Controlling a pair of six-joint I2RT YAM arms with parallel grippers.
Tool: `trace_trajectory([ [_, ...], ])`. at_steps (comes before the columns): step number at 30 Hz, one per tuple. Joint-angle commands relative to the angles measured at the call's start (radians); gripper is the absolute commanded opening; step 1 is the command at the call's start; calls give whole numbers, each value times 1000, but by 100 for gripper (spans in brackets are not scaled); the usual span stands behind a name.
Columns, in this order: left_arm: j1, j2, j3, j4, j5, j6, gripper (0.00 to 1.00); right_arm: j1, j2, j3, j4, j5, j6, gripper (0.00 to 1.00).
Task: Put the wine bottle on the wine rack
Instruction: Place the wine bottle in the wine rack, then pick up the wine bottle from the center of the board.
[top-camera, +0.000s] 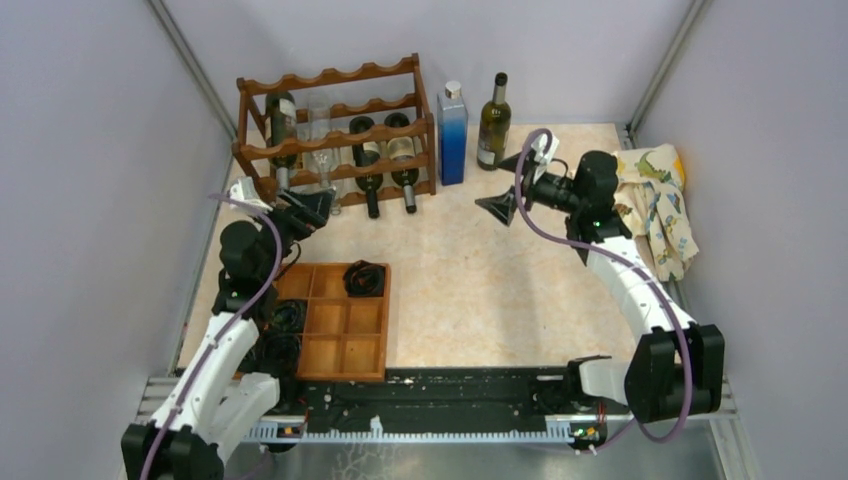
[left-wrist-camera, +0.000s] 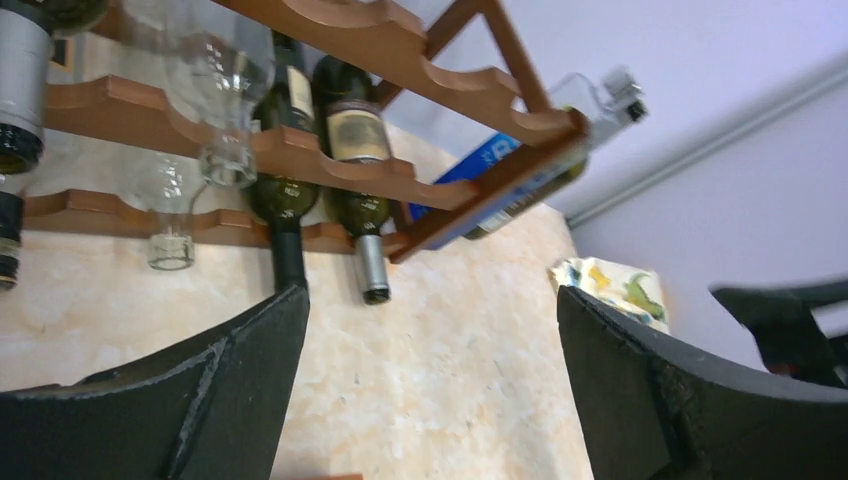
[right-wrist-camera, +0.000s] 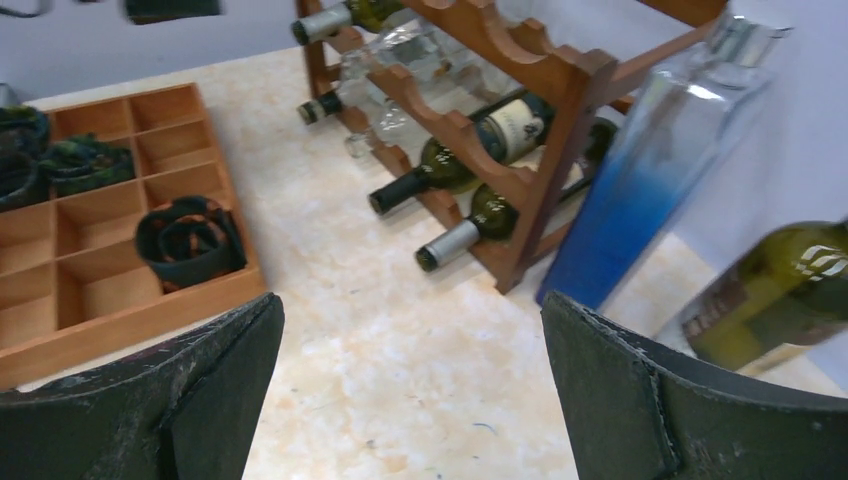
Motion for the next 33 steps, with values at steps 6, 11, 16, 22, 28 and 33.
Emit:
trace_trajectory([
  [6,4,-386,-282,156,51,-104,99,-20,144,181,177,313,202,98],
  [11,4,-453,-324,150,73,-164,99,-23,281,343,122,422,225,97],
  [16,4,-427,-267,89,115,-135,99,-27,454,534,12,491,167,91],
  [22,4,-396,-238,58,164,-135,99,-32,615,723,-45,538,110,84],
  [28,4,-399,-264,88,169,-169,99,-31,749,862,-51,545,74,77],
  [33,4,-375,-276,130,209,-222,99,-20,838,961,-61,547,50,74],
])
